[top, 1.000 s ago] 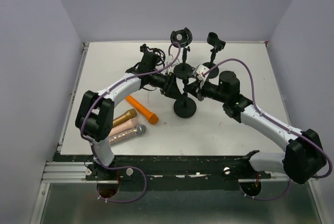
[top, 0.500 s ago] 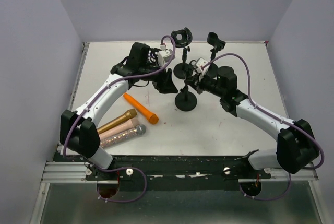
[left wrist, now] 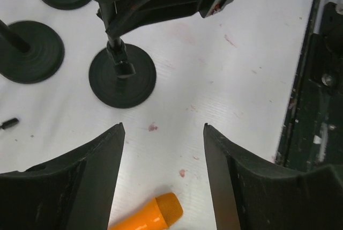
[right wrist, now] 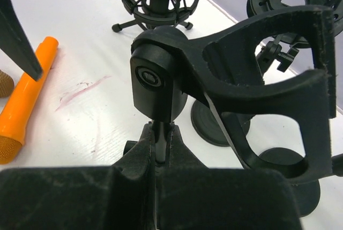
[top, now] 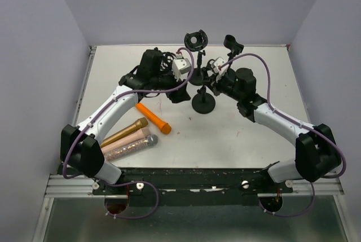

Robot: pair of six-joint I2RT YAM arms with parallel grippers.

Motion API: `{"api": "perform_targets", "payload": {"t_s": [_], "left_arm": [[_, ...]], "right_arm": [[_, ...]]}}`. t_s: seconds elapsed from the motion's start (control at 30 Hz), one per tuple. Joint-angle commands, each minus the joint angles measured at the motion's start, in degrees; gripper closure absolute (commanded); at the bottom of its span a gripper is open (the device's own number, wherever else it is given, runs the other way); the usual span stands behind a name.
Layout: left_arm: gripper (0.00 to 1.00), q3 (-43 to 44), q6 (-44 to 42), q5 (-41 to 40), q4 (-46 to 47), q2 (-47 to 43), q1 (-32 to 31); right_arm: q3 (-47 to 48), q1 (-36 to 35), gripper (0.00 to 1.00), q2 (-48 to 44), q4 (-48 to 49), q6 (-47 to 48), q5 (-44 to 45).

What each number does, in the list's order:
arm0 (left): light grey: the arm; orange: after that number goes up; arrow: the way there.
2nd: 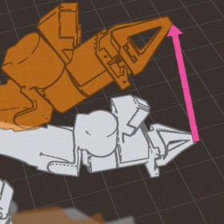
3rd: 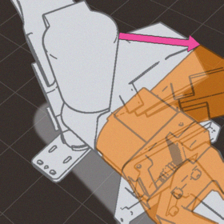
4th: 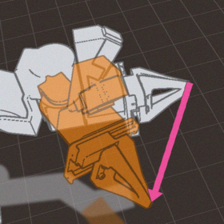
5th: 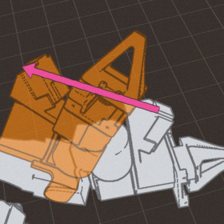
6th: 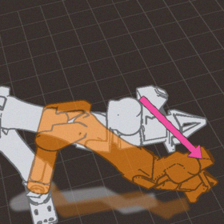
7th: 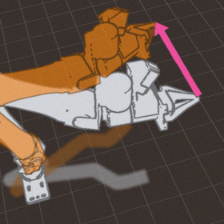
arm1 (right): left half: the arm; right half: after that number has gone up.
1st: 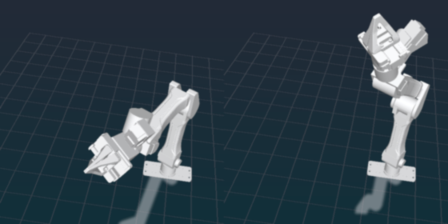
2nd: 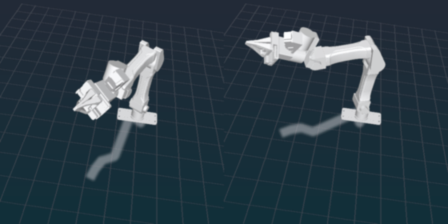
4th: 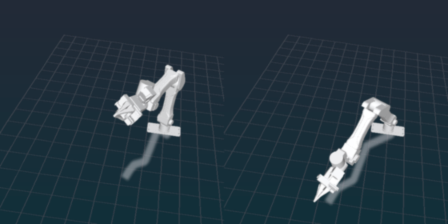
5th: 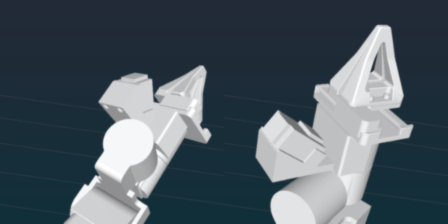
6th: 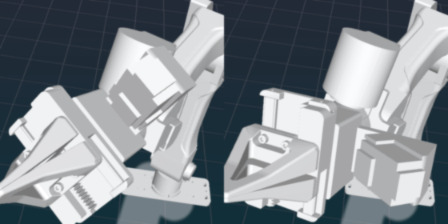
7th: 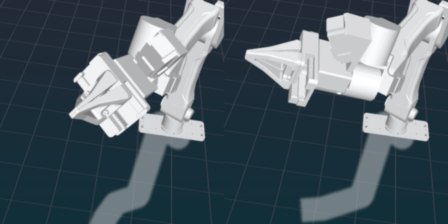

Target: Remove the microphone from the stand

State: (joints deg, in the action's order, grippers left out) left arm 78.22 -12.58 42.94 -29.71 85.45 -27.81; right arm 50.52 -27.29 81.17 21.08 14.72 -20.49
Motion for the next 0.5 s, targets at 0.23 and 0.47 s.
{"api": "perform_targets", "payload": {"t_s": [0.23, 0.47], "left_arm": [[0.31, -18.79, -32.22, -24.48, 37.08, -3.01, -13.75], [0.3, -18.81, -37.96, -22.9, 36.31, 1.64, -14.37]], "right_arm": [[1.86, 0.66, 1.0, -0.3, 4.23, -3.82, 2.92], [0.37, 0.57, 1.0, -1.62, 4.41, -5.14, 2.91]]}}
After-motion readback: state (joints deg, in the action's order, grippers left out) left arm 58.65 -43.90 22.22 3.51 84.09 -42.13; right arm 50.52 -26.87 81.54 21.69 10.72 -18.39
